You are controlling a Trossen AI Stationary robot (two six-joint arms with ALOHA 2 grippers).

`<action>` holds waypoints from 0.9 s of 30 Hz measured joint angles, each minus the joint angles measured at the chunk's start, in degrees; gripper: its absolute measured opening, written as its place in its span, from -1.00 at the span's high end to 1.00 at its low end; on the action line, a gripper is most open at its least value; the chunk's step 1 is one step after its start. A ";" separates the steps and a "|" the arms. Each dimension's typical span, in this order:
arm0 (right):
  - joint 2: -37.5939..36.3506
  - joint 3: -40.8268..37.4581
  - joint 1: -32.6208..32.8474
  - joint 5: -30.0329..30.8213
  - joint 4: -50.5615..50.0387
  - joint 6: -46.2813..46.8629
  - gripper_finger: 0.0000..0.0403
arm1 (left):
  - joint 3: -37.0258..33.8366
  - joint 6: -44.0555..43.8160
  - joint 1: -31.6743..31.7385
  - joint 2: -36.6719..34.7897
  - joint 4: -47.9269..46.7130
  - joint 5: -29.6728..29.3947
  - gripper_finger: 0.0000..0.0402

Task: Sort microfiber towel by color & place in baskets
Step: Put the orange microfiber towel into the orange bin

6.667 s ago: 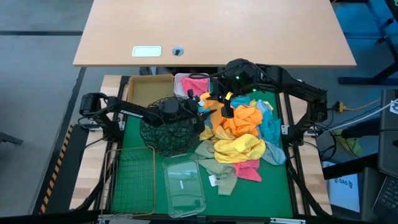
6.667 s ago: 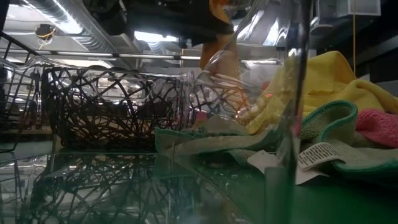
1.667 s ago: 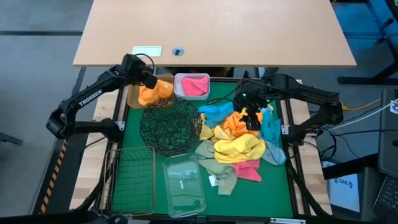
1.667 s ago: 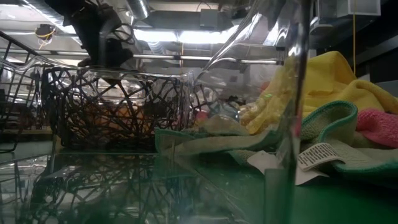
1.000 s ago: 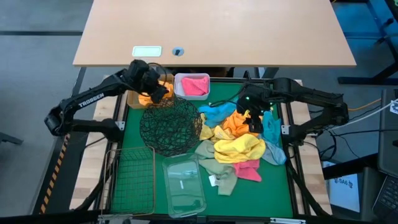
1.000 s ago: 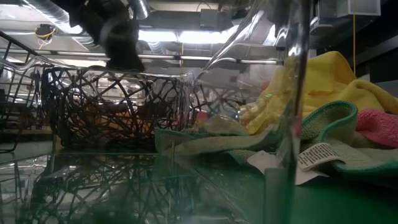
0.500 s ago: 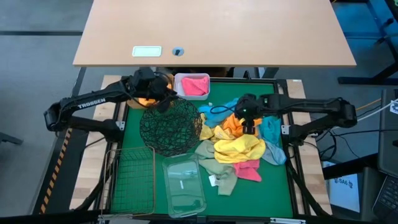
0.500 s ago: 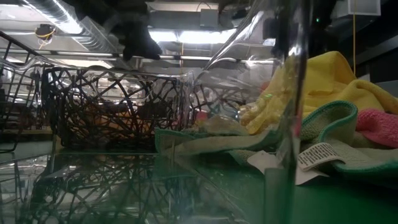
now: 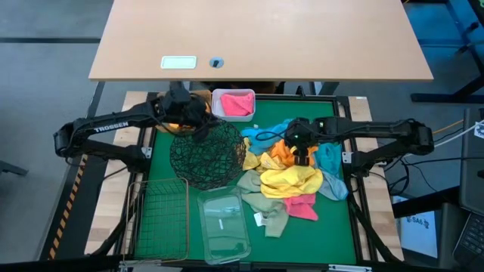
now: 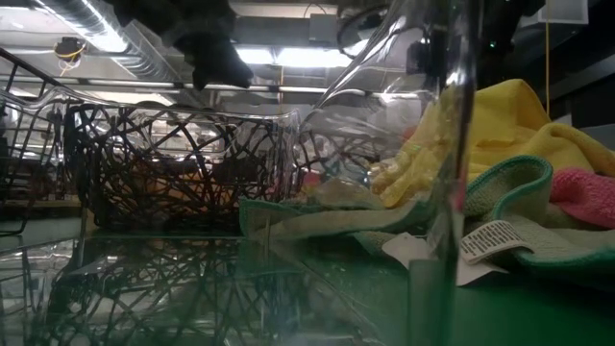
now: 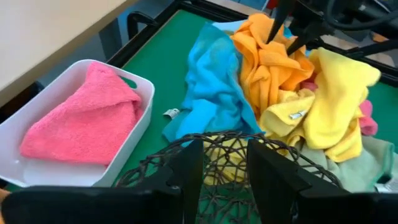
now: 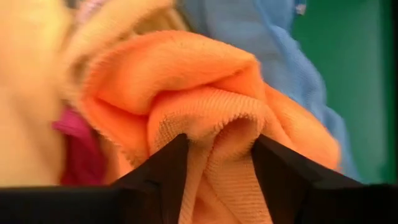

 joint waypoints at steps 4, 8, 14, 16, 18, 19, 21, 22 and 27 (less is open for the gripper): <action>0.00 0.00 0.00 -3.23 1.08 -0.04 0.50 | 0.00 0.02 -1.68 0.00 0.20 0.00 0.41; 0.00 0.00 0.00 -3.56 1.01 -0.11 0.91 | 0.00 0.03 -3.47 0.00 1.92 -0.97 0.41; 0.00 0.01 0.00 -3.54 1.51 -0.13 0.87 | 0.00 0.04 -5.74 0.02 4.66 -1.58 0.41; 0.02 0.55 0.00 -3.54 1.64 -0.13 0.91 | 0.00 0.07 -6.46 0.02 5.51 -1.61 0.41; 0.02 2.01 0.00 -3.54 2.07 -0.16 0.97 | 0.00 0.07 -7.19 0.02 6.45 -1.62 0.41; 0.02 2.90 0.00 -3.52 2.31 -0.13 0.98 | 0.00 0.06 -7.54 0.02 6.92 -1.91 0.41; 0.04 5.19 0.00 -3.54 2.26 -0.13 0.96 | 0.00 0.27 -8.32 0.02 7.58 -3.41 0.41; 0.04 6.55 0.00 -3.53 2.34 -0.14 0.95 | 0.00 1.20 -8.71 0.02 7.85 -4.19 0.41; 0.02 13.02 0.00 -3.52 2.86 -0.16 0.98 | 0.00 8.89 -10.90 0.04 11.37 -5.34 0.41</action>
